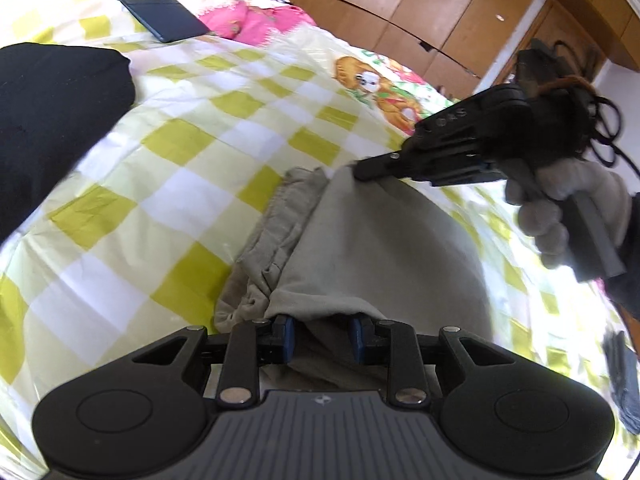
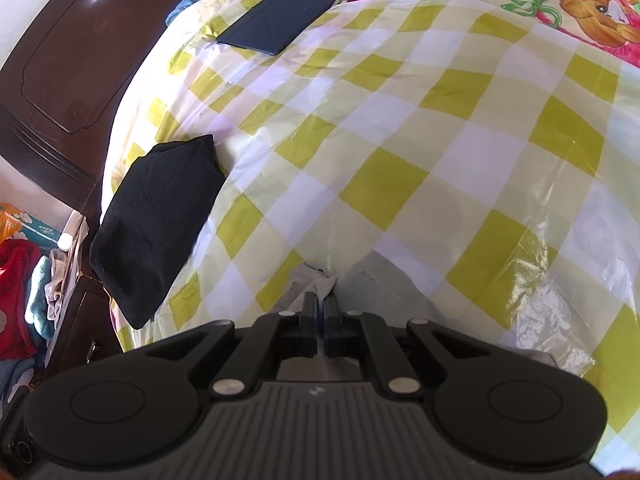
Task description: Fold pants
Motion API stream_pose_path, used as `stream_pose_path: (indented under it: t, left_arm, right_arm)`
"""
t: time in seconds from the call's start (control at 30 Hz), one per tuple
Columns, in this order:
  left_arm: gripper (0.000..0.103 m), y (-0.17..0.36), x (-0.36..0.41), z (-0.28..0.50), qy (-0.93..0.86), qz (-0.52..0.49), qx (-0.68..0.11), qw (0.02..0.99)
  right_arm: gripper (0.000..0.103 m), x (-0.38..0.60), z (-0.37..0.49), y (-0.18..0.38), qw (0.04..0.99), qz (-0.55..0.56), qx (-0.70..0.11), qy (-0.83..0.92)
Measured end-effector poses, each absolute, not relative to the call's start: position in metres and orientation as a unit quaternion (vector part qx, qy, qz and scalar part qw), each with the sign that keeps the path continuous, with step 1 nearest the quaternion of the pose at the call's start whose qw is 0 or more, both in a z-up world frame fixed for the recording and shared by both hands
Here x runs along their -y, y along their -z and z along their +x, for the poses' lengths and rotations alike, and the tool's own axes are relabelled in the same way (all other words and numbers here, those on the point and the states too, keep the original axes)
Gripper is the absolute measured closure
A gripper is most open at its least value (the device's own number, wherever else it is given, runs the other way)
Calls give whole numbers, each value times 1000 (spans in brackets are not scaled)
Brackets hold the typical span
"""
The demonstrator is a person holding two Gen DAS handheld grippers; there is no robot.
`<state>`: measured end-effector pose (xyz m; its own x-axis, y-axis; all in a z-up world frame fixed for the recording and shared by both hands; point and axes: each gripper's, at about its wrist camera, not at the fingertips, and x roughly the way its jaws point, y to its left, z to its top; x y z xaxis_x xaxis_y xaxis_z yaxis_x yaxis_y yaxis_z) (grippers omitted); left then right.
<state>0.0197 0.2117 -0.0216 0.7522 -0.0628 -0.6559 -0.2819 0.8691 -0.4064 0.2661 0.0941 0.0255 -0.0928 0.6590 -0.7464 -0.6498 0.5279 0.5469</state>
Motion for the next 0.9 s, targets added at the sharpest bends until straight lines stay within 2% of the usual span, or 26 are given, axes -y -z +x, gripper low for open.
stream_pose_path:
  t: [0.03,0.07,0.17,0.43,0.6,0.7,0.83,0.9]
  left_arm:
    - [73,23,-212,22,-63,-244,-343,905]
    - [85,25,-213,23,-63,-247,-344,904]
    - [86,31,-222,21,-58,-276,-337,898]
    - [87,23,-226,3,-39,-281,-306,909]
    - [87,29,-227,1,-44,-277,-318,906]
    - [86,31,-226,0,-37,-270,-329,904]
    - [81,31,-224,-14,-17,-252,-342,905]
    - [79,32,-229,-21,-32,-267,-340,901]
  right_arm:
    - [98,-93,266,-26,674,4,-556,-486]
    - [99,-93,265,-27,675,2,-554,-488]
    - [99,-92,261,-31,687,-14,-539,-487]
    - [100,-91,263,-35,715,-6,-522,-465]
    - [99,-100,262,-29,710,-27,-526,-468]
    - [93,-107,256,-29,715,-57,-519,-464]
    - [76,-94,253,-40,741,-53,-491,-455]
    - [75,-83,251,-45,773,-53,-462,-431]
